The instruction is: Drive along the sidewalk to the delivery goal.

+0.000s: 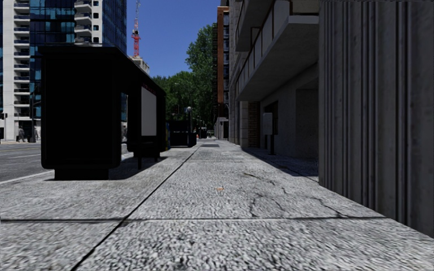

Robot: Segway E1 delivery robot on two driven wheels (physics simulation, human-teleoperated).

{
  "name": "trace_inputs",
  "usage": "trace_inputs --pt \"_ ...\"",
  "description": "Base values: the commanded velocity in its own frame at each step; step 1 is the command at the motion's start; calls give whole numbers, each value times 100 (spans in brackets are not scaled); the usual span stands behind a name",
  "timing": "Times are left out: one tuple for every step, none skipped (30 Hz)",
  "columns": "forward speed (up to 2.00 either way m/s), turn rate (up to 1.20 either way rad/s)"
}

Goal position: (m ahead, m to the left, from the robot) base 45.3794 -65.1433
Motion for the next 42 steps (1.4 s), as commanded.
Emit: trace_inputs --pt "200 0" --pt "200 0" --pt "200 0" --pt "200 0" --pt "200 0" --pt "200 0" --pt "200 0" --pt "200 0" --pt "200 0" --pt "200 0" --pt "200 0" --pt "200 0" --pt "200 0" --pt "200 0" --pt "200 0" --pt "200 0" --pt "200 0" --pt "200 0" --pt "200 0" --pt "200 0" --pt "200 0" --pt "200 0" --pt "200 0" --pt "200 0" --pt "200 0" --pt "200 0" --pt "200 0" --pt "200 0" --pt "200 0" --pt "200 0" --pt "200 0" --pt "200 0" --pt "200 0" --pt "200 0" --pt "200 0" --pt "200 0" --pt "200 0" --pt "200 0" --pt "200 0" --pt "200 0" --pt "200 0" --pt "200 0"
